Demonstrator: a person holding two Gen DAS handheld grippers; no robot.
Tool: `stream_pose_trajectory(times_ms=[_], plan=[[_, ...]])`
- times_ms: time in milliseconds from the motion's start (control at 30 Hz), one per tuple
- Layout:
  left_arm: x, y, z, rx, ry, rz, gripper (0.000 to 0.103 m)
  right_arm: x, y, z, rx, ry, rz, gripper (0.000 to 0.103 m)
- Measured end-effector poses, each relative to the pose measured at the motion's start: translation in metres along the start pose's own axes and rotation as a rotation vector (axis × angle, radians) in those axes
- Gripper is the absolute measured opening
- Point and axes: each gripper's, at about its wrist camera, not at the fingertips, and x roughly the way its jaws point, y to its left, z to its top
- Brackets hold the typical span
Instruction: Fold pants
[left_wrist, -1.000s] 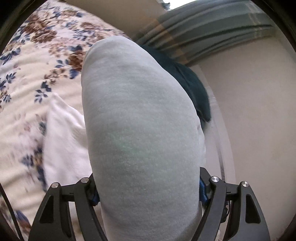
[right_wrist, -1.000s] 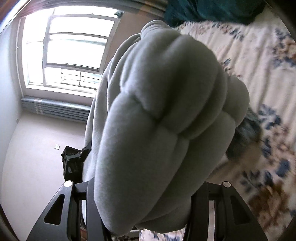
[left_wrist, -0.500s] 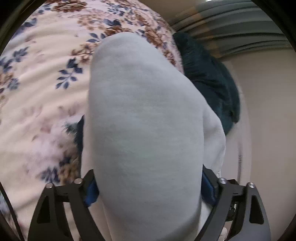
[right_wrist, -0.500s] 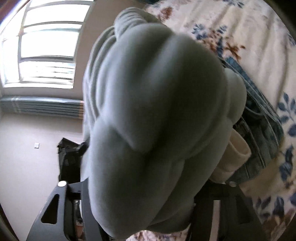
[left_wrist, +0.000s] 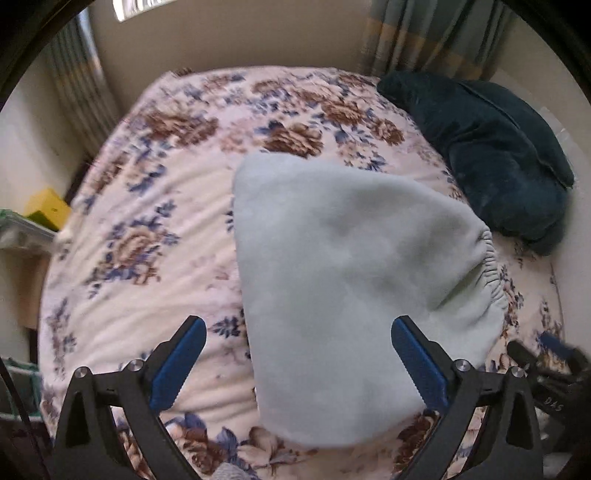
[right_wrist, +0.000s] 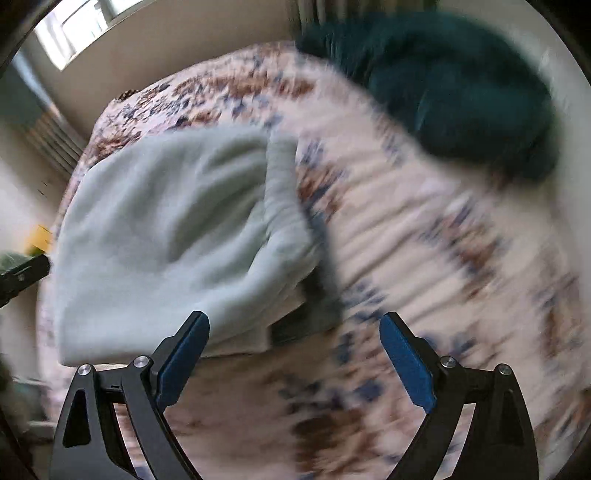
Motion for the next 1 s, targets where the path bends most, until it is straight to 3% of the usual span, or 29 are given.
stream_pose_trajectory(times_ms=[133, 300, 333, 467, 633, 1000], plan=[[-0.028, -0.016, -0.016, -0.001, -0.024, 0.066, 0.103, -0.093, 0.011, 0.018, -0.066, -0.053, -0.018, 0.096], [-0.066, -0.034, -0.029, -0.004, -0.063, 0.107, 0.103, -0.137, 0.001, 0.021, -0.096, -0.09, -0.007, 0.096], [-0.076, -0.037, -0.033, -0.011, -0.073, 0.113, 0.103, -0.164, 0.005, 0.02, -0.104, -0.098, -0.006, 0.096], [-0.118, -0.052, -0.052, -0.042, -0.108, 0.141, 0.103, -0.186, -0.007, 0.007, -0.13, -0.12, 0.02, 0.096], [-0.177, -0.067, -0.083, -0.081, -0.156, 0.159, 0.103, -0.25, -0.022, -0.011, -0.155, -0.167, 0.041, 0.096], [-0.33, -0.095, -0.163, -0.093, -0.307, 0.164, 0.103, -0.426, -0.057, -0.091, -0.188, -0.303, 0.065, 0.096]])
